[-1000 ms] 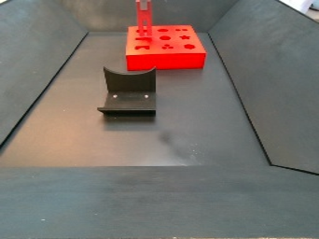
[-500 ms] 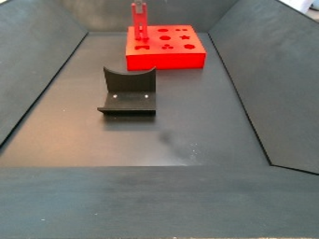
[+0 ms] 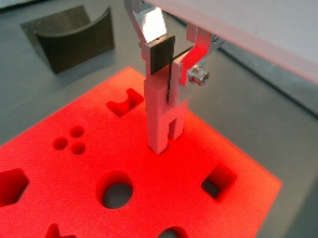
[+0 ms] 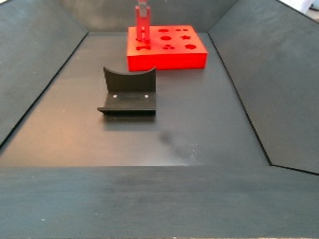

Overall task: Pick up the double-square object. Move up. Move to above the board. Insert the double-square object.
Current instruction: Insert the double-square object.

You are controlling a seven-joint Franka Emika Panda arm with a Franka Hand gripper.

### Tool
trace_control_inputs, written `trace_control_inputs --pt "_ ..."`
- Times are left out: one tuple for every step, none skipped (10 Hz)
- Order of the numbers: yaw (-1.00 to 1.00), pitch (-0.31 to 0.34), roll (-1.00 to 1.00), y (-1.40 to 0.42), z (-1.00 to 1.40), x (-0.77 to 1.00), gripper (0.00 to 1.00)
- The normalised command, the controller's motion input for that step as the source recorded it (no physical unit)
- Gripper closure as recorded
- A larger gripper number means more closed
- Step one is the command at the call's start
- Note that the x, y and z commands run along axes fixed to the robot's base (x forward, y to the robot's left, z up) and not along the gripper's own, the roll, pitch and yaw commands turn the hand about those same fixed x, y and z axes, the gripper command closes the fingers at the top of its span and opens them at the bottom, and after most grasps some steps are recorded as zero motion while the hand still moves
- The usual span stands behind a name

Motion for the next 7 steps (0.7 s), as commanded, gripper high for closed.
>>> trace_control_inputs --pt "0.11 0.000 0.07 0.11 -0.57 -0.01 1.00" --pt "0.09 0.000 0.12 0.00 -0.64 -0.01 1.00" --pt "0.04 0.000 0.22 -0.17 -0.78 -0.09 1.00" --pt "0.02 -0.004 0.30 -0.32 -0.79 -0.15 1.00" --pt "0.00 0.004 0.00 0.00 0.00 0.00 1.00" --pt "0.00 0.007 0.00 0.00 0.00 0.00 1.00" --pt "0.00 0.000 0.00 0.00 0.00 0.00 1.00"
